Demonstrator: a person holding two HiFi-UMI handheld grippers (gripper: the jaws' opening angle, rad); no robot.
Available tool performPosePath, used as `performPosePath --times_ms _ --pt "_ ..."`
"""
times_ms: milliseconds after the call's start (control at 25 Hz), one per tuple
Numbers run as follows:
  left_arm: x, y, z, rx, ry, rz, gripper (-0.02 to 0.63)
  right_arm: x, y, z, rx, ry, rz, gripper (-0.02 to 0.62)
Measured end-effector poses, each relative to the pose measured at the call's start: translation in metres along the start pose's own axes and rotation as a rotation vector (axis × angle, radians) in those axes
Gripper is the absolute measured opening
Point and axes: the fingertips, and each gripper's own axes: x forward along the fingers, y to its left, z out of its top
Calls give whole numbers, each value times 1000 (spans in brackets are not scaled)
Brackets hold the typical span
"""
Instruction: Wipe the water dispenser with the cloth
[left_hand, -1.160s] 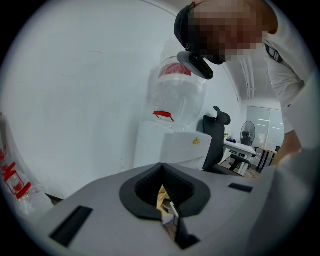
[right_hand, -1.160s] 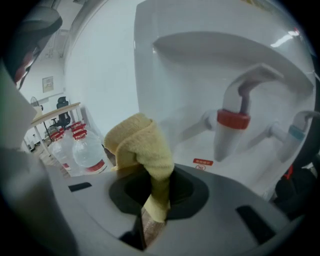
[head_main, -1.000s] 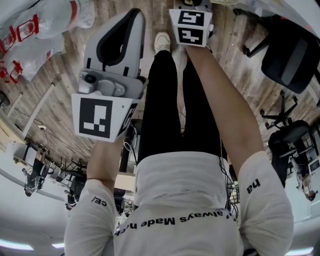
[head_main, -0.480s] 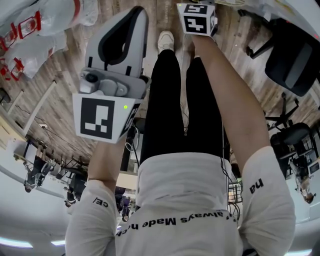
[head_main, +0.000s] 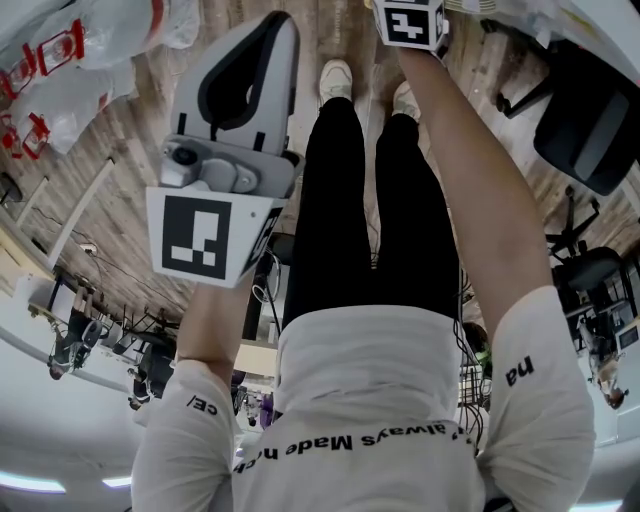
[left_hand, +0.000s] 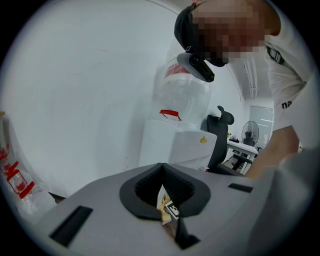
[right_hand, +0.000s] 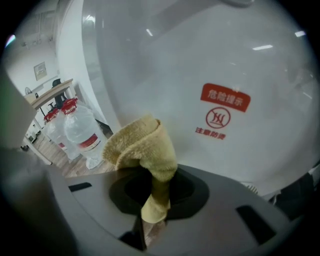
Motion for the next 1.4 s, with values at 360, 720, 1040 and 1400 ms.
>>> performPosePath --times_ms 360,720,1040,1400 --pt "-1 -11 13 9 -22 -3 18 -21 -5 -13 19 -40 19 64" --pt "-7 -45 30 29 -42 -18 18 -93 -35 -35 11 -85 0 64" --pt "-13 -76 46 32 -54 -36 18 -167 -67 -12 -8 -187 -5 64" --pt "-37 -112 85 44 -80 -39 18 -272 -92 20 -40 -281 17 64"
